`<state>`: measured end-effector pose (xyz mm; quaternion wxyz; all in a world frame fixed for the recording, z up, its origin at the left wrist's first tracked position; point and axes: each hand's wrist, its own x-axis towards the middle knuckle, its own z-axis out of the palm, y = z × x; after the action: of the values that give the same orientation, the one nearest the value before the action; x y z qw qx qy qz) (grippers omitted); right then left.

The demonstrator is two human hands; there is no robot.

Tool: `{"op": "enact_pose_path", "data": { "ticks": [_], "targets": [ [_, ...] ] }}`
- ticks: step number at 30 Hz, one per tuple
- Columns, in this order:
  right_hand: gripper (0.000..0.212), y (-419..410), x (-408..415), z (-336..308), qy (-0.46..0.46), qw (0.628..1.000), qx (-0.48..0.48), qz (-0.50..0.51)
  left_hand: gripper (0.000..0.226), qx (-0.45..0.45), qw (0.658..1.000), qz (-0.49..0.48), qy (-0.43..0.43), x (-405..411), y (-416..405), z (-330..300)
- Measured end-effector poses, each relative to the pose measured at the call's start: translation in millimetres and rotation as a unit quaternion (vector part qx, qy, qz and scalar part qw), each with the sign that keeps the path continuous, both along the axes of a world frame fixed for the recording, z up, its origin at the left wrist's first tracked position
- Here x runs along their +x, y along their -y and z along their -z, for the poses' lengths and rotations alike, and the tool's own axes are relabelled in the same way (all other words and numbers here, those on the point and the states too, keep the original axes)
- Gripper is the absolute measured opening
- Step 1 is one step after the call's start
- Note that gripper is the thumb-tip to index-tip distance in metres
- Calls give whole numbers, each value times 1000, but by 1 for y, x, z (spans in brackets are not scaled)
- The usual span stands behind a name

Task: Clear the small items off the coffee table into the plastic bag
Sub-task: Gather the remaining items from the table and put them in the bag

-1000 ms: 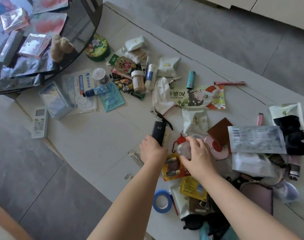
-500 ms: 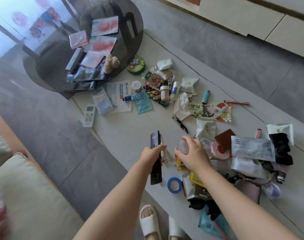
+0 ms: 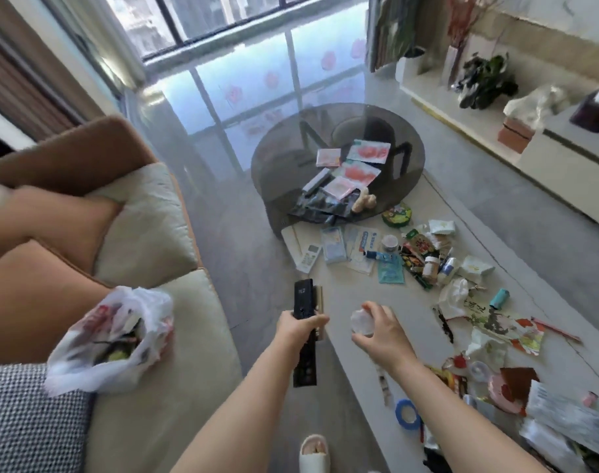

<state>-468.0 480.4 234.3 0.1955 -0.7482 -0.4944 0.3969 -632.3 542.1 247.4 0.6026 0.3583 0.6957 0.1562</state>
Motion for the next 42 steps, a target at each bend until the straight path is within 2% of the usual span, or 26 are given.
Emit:
{"op": "enact_pose_path", "data": {
  "ticks": [8, 12, 16, 22, 29, 35, 39, 42],
  "targets": [
    [61, -79, -133, -63, 13, 989, 44, -141, 53, 35, 985, -166, 30, -158, -19, -54],
    [52, -116, -207, -76, 24, 977, 64, -201, 48, 47, 972, -229, 16, -237, -36, -63],
    [57, -147, -281, -82, 18, 964, 69, -257, 61, 55, 955, -291, -1, -307, -50, -64],
    [62, -179, -381, -81, 27, 938, 66, -340, 51, 48, 927, -372, -6, -394, -48, -57],
    [64, -223, -468, -58, 35, 907, 52, -416, 69, 20, 885, -464, 22, -464, -53, -34],
    [46, -272, -535, -14, 43, 882, -17, -470, 66, -29, 841, -539, 34, -504, -95, -9],
    [36, -309, -569, 26, 113, 833, -8, -541, 64, -64, 832, -549, 51, -526, -132, 28],
    [42, -330, -590, 57, 150, 801, -17, -579, 71, -95, 826, -553, 54, -538, -155, 63]
  ]
}}
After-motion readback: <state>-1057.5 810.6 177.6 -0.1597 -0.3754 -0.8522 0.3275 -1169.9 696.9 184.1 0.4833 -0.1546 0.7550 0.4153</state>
